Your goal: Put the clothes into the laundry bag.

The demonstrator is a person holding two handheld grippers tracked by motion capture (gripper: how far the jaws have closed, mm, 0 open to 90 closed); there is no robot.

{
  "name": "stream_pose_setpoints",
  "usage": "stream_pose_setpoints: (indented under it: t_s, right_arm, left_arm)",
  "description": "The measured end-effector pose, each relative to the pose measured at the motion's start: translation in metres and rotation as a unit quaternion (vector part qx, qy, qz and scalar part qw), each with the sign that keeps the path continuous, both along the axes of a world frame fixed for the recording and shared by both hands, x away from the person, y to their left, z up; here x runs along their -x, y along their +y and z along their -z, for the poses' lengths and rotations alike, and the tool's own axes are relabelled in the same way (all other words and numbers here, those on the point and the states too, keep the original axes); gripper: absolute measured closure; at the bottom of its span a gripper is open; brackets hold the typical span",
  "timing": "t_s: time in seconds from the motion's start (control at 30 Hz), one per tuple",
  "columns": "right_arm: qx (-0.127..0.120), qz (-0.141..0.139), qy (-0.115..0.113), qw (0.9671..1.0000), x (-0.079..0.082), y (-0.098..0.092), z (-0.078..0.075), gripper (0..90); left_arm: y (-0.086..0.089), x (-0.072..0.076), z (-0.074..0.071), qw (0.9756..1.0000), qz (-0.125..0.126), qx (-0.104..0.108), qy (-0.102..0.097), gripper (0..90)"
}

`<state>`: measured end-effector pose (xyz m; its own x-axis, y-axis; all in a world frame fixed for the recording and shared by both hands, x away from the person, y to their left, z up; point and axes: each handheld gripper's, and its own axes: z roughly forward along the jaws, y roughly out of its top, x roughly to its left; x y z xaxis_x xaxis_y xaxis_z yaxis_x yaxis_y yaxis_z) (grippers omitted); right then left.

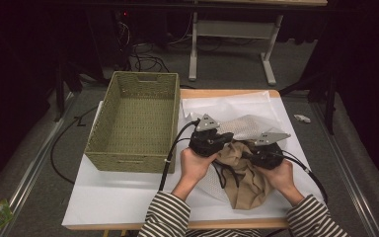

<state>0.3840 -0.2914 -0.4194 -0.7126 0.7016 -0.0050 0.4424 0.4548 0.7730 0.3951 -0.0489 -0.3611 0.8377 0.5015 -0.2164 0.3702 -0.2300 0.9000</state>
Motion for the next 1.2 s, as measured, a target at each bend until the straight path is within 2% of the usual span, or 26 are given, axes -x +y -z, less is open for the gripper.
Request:
stream_pose_setpoints:
  t_s: [0.1, 0.17, 0.23, 0.3, 0.4, 0.57, 0.77, 0.83, 0.9, 1.0, 1.03, 1.1, 1.2]
  right_arm:
    - [-0.004, 0.035, -0.020, 0.9992, -0.010, -0.005, -0.007, 83.9]
    - [0.008, 0.051, -0.038, 0.9979, -0.018, -0.003, -0.008, 83.8]
    - [0.018, 0.061, -0.041, 0.9972, -0.024, 0.000, -0.005, 83.6]
    - [0.028, 0.066, -0.035, 0.9968, -0.031, 0.003, 0.002, 82.8]
    - [0.012, 0.058, -0.013, 0.9981, -0.036, 0.004, 0.007, 75.2]
    - [0.018, 0.032, -0.006, 0.9993, -0.018, -0.001, -0.006, 52.3]
    - [0.008, 0.017, -0.026, 0.9995, 0.010, -0.020, -0.029, 43.2]
    - [0.009, 0.022, -0.022, 0.9995, 0.017, -0.027, -0.031, 41.1]
    - [0.014, 0.027, -0.025, 0.9992, 0.022, -0.035, -0.030, 40.6]
    - [0.023, 0.040, -0.008, 0.9989, 0.025, -0.047, -0.025, 38.2]
    - [0.020, 0.046, -0.004, 0.9988, 0.025, -0.050, -0.022, 37.9]
    - [0.026, 0.058, 0.019, 0.9978, 0.023, -0.053, -0.014, 35.2]
    - [0.032, 0.057, 0.032, 0.9973, 0.017, -0.053, -0.002, 34.2]
  left_arm:
    - [-0.001, 0.001, -0.001, 1.0000, 0.002, 0.000, -0.002, 90.0]
    - [-0.001, 0.001, 0.000, 1.0000, 0.002, -0.001, -0.001, 90.0]
    - [-0.002, -0.001, 0.001, 1.0000, 0.001, -0.002, 0.001, 90.0]
    - [-0.002, -0.003, 0.003, 1.0000, -0.002, -0.006, 0.006, 90.0]
    - [-0.001, -0.006, 0.009, 0.9998, -0.008, -0.015, 0.012, 90.0]
    - [0.001, -0.006, 0.015, 0.9996, -0.014, -0.021, 0.012, 90.0]
    - [0.002, -0.006, 0.014, 0.9996, -0.015, -0.023, 0.010, 90.0]
    - [0.003, -0.006, 0.014, 0.9996, -0.017, -0.022, 0.009, 90.0]
    - [0.004, -0.006, 0.015, 0.9995, -0.018, -0.023, 0.011, 90.0]
    - [0.004, -0.007, 0.015, 0.9995, -0.018, -0.023, 0.012, 90.0]
    - [0.003, -0.007, 0.015, 0.9995, -0.017, -0.022, 0.011, 90.0]
    - [0.003, -0.007, 0.015, 0.9996, -0.017, -0.020, 0.012, 90.0]
    - [0.003, -0.007, 0.015, 0.9996, -0.017, -0.019, 0.012, 90.0]
